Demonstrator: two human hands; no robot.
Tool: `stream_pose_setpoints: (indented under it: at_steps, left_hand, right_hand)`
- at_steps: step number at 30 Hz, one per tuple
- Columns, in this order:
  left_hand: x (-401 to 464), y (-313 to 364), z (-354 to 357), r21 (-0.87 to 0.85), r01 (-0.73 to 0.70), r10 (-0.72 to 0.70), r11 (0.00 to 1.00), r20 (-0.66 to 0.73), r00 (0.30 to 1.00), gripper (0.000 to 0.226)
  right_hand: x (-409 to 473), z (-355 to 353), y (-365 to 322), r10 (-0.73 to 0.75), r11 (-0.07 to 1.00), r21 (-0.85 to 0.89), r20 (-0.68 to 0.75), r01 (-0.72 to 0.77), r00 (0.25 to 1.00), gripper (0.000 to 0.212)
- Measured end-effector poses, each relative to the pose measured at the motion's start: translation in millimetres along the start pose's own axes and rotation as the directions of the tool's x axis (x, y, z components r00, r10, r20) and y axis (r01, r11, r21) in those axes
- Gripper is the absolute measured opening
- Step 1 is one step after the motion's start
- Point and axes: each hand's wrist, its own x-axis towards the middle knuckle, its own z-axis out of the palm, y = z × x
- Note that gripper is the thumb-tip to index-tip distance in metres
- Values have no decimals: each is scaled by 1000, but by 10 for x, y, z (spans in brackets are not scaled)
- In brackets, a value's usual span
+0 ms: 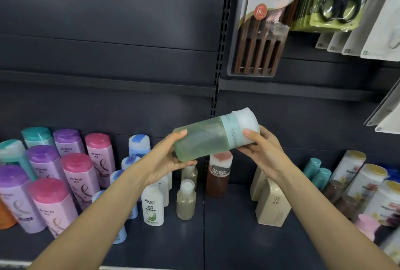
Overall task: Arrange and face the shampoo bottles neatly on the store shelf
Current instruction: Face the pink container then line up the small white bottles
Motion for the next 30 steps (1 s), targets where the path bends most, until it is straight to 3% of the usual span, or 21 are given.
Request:
stream_pose_setpoints:
  at_steps: [6,11,14,19,26,30]
  left_hand:
    - [7,-35,-131,60,-160,159,985,26,987,57]
    - [-1,-1,-117,125,-100,110,987,-69,992,24]
    - [25,-3,-125,127,-31,50,991,-151,987,30]
    - [56,-10,-158,26,-34,37,999,-110,993,37]
    - [72,-40,-173,-1,-32,31,999,-152,988,36]
    - [61,-56,-219,51,-87,90,995,-60,994,38]
  right_hand:
    - [-21,-7,-21,-14,987,-159,-7,13,1000,56]
    - [-11,-63,-61,-10,961,-273,93,35,996,62]
    - [-9,-112,-46,-1,970,-241,138,34,990,64]
    - [-6,-70,-32,-68,942,-323,83,91,994,49]
    - [10,-48,-62,-125,927,-344,93,149,988,49]
    - [26,-42,-34,-135,928,-346,37,139,990,46]
